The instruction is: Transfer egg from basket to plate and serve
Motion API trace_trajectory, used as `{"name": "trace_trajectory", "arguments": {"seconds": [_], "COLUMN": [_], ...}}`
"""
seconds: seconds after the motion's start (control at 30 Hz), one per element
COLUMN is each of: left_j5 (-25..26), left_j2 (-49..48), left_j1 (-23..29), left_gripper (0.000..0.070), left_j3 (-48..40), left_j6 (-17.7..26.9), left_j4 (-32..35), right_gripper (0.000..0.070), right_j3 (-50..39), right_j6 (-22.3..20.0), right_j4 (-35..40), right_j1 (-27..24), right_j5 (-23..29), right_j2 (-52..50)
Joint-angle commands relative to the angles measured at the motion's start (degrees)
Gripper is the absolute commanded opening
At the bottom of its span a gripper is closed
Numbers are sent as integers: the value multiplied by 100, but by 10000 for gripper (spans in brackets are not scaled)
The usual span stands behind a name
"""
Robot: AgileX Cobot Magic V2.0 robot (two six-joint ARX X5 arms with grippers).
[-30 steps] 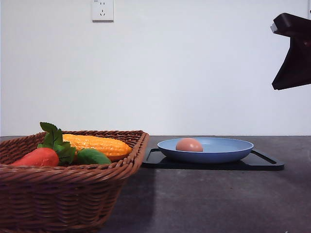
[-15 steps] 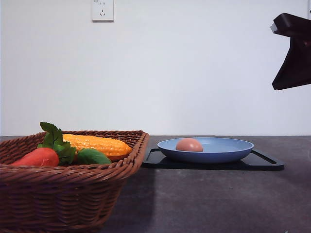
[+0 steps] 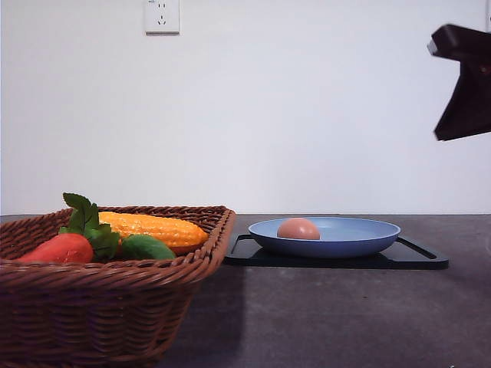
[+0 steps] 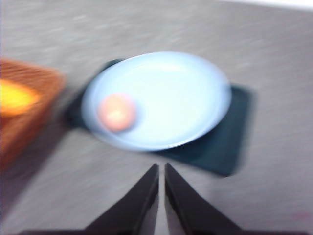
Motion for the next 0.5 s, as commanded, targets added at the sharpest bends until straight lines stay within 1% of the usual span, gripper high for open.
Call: {"name": "trace_trajectory", "arguments": {"seconds": [0.0, 0.07, 0.13, 0.2, 0.23, 0.3, 0.47], "left_j5": [28, 28, 27, 27, 27, 28, 27], "left_j2": [-9, -9, -9, -9, -9, -9, -9], "left_j1": [7, 7, 7, 7, 7, 7, 7], "left_gripper": [0, 0, 0, 0, 0, 0, 0], "left_j3": [-160, -160, -160, -160, -160, -160, -160], "left_j6": [-24, -24, -24, -24, -24, -24, -24], "left_j4": [-24, -25, -25, -26, -26, -24, -24], "right_gripper": [0, 0, 0, 0, 0, 0, 0], "right_j3": [31, 21, 1, -75, -127, -258, -726], "right_j6": [-174, -173, -244, -441, -486, -498, -661], "right_j4": [130, 73, -67, -77, -66, -55, -37], "right_j1": [17, -2, -127, -342, -479, -827, -1843], "right_j5": [483, 885, 1248, 1364, 1279, 952, -200], "right_j2": [15, -82, -424, -783, -936, -1300, -2222]}}
